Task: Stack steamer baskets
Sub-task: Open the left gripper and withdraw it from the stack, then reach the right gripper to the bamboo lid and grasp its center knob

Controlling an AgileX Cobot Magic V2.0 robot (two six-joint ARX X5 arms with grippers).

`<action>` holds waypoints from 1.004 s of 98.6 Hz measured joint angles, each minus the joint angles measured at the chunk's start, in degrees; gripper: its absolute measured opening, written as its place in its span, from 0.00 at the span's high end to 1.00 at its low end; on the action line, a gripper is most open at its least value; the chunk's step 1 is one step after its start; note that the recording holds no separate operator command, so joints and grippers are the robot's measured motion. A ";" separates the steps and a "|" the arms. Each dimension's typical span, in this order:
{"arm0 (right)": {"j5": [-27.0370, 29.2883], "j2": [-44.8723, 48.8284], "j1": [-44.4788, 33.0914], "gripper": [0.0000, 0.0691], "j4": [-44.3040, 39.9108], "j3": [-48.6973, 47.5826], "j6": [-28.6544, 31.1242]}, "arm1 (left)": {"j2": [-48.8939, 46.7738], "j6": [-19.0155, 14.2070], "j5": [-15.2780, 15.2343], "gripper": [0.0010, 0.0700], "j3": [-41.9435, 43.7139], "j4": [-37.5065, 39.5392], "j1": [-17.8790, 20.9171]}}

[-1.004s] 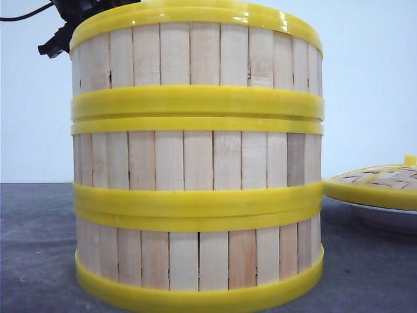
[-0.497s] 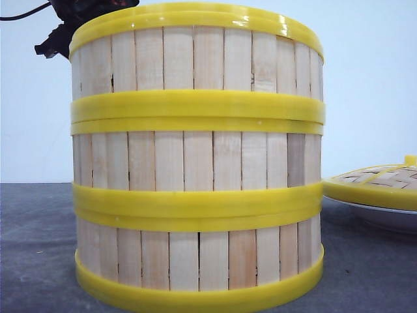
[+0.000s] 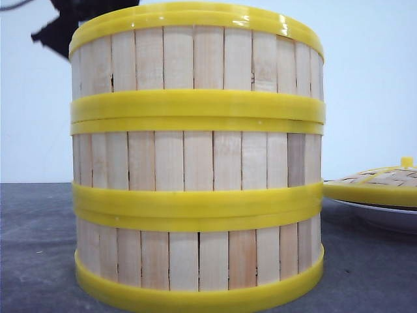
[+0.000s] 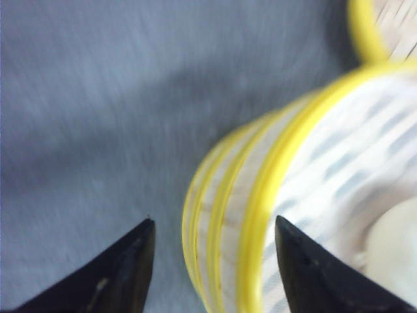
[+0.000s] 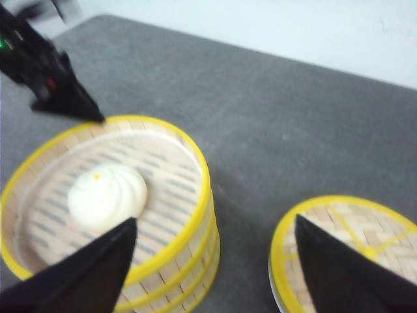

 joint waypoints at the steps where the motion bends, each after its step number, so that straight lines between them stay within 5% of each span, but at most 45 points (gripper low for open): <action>1: 0.31 0.00 0.00 0.27 -0.11 0.00 0.00 | -0.50 -0.04 -0.02 0.51 0.00 0.46 0.00; 24: 10.03 0.00 0.00 0.24 -2.10 0.00 0.02 | -15.12 -1.55 -5.05 0.51 0.46 11.37 -0.11; 43: 16.48 1.36 -0.33 0.24 -4.15 0.02 0.20 | -25.62 -1.75 -10.21 0.51 0.59 12.44 -0.11; 65: 16.00 8.41 -4.15 0.24 -5.88 0.02 0.33 | -34.84 -1.77 -12.15 0.51 0.59 7.61 -0.11; 99: 5.77 19.56 -17.22 0.24 -3.74 0.02 0.55 | -44.11 -1.75 -14.75 0.51 -6.99 0.79 -0.13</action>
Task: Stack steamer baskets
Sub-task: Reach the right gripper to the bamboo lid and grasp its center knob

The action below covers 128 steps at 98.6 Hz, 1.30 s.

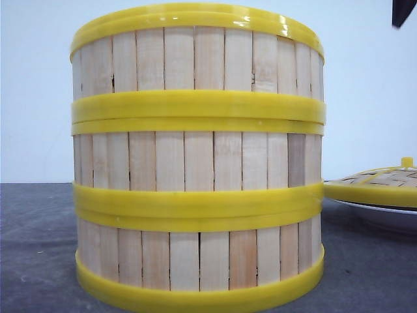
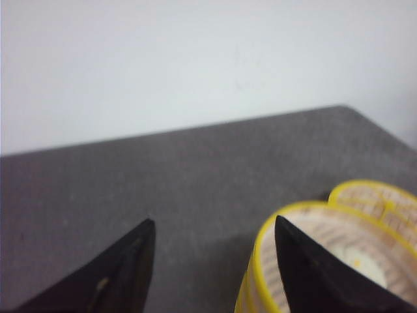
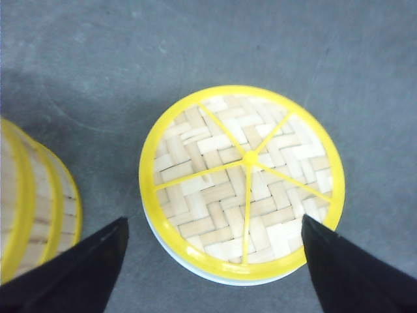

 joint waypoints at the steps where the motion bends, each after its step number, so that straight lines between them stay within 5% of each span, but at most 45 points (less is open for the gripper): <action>1: -0.39 0.31 -0.44 0.24 0.13 0.00 0.02 | -0.35 0.00 0.00 0.51 -0.55 -0.02 0.00; 45: -5.57 15.19 -11.37 0.48 4.00 0.00 -0.61 | -19.45 -5.29 0.02 0.51 -24.68 -0.55 0.00; 128: -5.57 29.03 -11.63 0.63 13.31 0.00 -0.61 | -23.61 -6.23 0.02 0.51 -25.20 -0.72 -0.04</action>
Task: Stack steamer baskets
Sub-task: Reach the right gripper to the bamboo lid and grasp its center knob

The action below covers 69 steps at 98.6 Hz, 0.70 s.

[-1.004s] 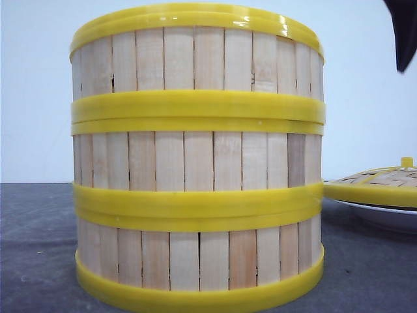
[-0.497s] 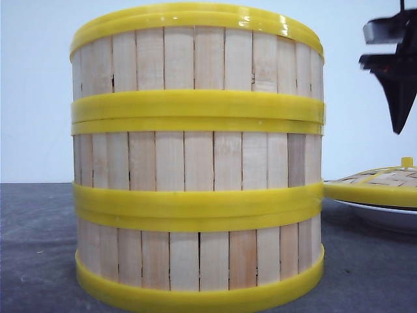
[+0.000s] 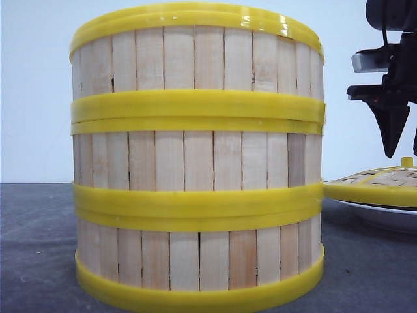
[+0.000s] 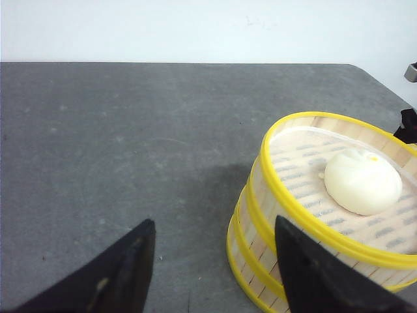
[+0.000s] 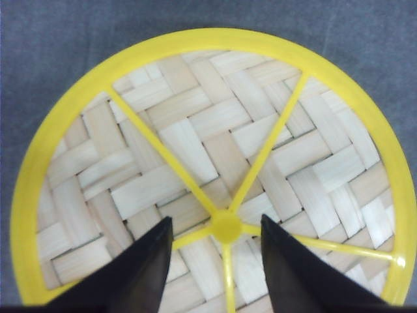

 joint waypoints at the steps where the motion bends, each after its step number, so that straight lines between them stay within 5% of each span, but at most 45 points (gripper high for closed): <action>1: 0.00 0.11 0.00 0.63 0.02 0.00 0.00 | 0.00 0.00 0.00 0.51 0.00 0.00 0.00; 69: -2.01 1.20 -2.78 0.72 1.18 0.00 0.07 | 0.00 0.07 -0.22 0.51 0.00 0.04 0.00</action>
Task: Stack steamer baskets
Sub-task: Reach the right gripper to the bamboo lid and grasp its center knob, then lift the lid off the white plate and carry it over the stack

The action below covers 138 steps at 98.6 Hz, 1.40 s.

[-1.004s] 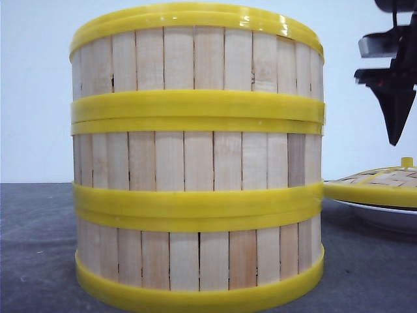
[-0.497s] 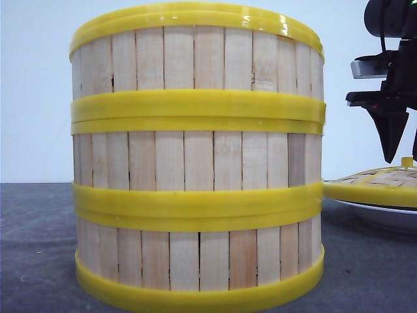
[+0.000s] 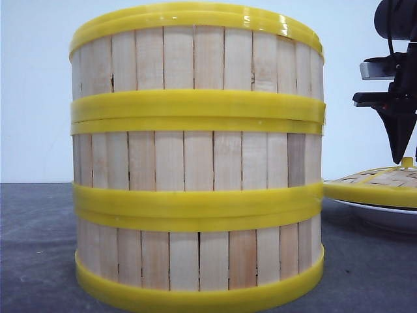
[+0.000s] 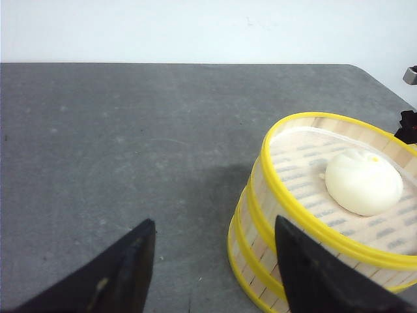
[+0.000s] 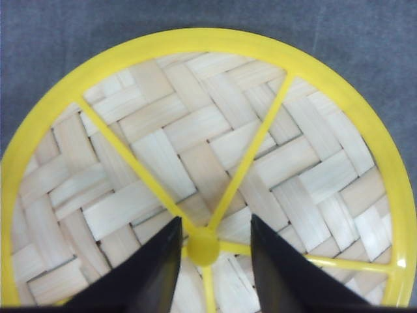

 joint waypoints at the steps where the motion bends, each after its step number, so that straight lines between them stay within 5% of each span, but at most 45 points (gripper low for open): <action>1: -0.02 0.00 0.00 0.72 0.00 0.00 0.00 | 0.00 0.00 -0.02 0.51 0.00 0.00 0.00; 68: -2.47 1.55 0.00 0.91 -1.03 0.48 0.09 | 0.00 0.02 -0.02 0.51 0.00 0.02 0.00; 138: -2.58 -2.36 0.02 0.92 -7.65 6.08 -0.90 | 0.00 0.04 -0.20 0.51 0.00 0.37 0.00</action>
